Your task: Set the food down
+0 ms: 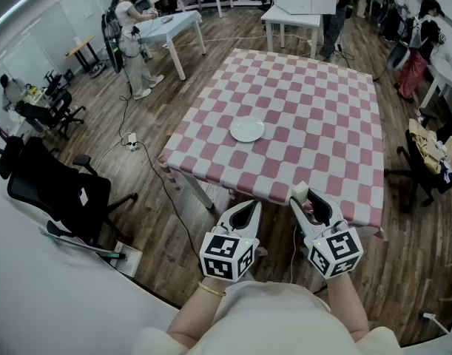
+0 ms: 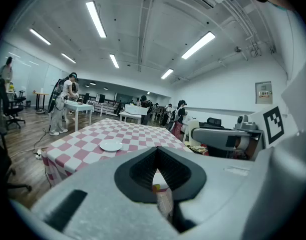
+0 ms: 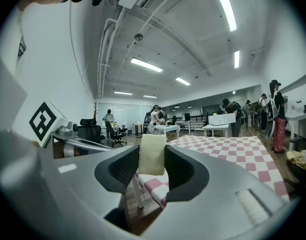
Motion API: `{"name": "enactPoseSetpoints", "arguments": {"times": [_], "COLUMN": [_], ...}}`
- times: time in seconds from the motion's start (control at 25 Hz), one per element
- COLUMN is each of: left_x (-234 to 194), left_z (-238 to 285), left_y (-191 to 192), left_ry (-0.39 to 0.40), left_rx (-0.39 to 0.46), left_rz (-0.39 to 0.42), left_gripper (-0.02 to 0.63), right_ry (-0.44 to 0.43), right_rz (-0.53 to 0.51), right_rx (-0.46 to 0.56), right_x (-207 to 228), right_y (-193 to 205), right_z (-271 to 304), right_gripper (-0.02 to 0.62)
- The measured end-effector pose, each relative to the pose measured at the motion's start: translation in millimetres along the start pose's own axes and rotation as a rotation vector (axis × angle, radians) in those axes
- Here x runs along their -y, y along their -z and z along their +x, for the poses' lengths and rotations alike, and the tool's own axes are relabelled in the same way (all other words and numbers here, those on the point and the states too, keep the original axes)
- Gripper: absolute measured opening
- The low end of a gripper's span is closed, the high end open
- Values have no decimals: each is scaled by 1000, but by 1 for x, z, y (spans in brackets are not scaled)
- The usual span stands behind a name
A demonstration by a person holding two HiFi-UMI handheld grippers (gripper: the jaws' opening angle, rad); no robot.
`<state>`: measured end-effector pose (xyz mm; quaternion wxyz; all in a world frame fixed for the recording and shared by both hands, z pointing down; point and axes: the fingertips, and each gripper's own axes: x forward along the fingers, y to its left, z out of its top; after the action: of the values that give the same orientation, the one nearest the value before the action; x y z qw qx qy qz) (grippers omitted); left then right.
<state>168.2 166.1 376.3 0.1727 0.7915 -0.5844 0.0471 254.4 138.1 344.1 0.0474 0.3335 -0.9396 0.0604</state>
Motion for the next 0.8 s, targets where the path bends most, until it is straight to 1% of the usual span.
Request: {"name": "enactPoseSetpoints", "arguments": {"times": [0.24,0.48,0.64,0.72,0.8], "left_x": [1,-1,-11,-17,-22], "left_z": [-9,-14,-13,-12,-11], "left_y": [3,7,10,10,7], "left_ry": [-10,-20,-23,-18,-12], "left_rx": [1,1,-1,-3,-4], "left_rz": [8,-1,-21,-26,-23], "left_gripper": [3,3,3,3,3], "right_ry": [16,-1,-24,-49,-55], "right_rz": [6,7,3,27,47], "right_rx": [7,3,-4,6,13], "right_x": [-9,-17,-23,-27,-29], "right_y": [6,8,9,7,5], "right_z": [-8,-7,1,8,16], "right_gripper": [167,167,167,167,167]}}
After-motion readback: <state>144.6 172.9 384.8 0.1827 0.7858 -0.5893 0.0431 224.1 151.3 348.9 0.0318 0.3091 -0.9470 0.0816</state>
